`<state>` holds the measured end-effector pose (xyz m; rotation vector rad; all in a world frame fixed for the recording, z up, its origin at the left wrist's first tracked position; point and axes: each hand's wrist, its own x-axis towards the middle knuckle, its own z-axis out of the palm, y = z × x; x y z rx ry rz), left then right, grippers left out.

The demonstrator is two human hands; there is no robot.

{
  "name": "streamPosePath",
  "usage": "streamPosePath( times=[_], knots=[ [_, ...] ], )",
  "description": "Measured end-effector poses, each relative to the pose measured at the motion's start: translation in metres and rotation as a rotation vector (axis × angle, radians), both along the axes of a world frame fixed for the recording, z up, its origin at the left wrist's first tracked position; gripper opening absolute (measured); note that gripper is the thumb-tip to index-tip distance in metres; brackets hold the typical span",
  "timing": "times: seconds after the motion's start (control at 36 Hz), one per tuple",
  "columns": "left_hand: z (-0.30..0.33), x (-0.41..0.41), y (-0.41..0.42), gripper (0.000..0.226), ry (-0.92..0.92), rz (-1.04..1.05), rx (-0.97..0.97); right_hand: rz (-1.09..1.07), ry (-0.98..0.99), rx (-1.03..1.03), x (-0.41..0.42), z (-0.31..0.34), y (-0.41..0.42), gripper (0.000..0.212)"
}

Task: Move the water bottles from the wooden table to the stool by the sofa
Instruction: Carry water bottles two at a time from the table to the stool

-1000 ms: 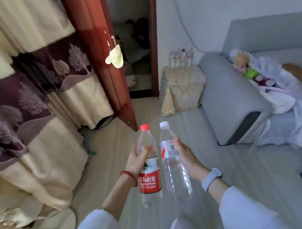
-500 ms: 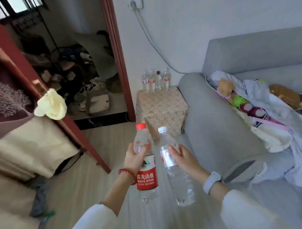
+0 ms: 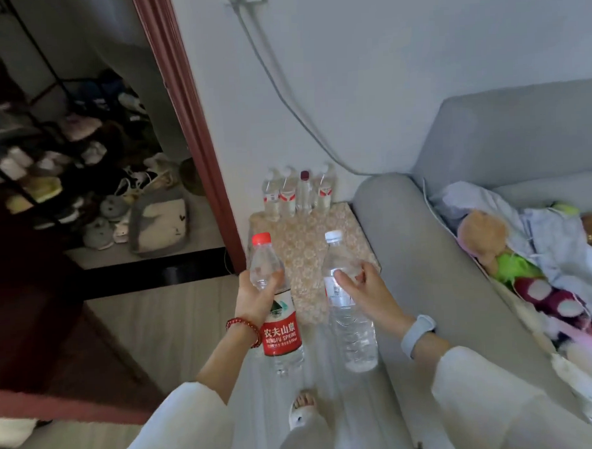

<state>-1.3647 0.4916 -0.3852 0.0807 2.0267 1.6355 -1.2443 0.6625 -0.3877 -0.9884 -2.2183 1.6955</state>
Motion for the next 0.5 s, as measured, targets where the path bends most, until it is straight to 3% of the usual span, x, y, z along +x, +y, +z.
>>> streamPosePath(
  times=[0.14,0.31,0.5],
  knots=[
    [-0.003,-0.076,0.054,0.071,0.012,-0.017,-0.039,-0.029,-0.005,-0.019,-0.073,0.0,0.056,0.048],
    [-0.029,-0.145,0.104,0.055,0.09,-0.084,-0.169,-0.033,-0.071,-0.021,-0.146,-0.02,0.109,0.057],
    [-0.088,-0.212,0.163,0.07,0.097,0.043,-0.284,0.05,-0.127,-0.029,-0.236,-0.077,0.166,0.075]
  ],
)
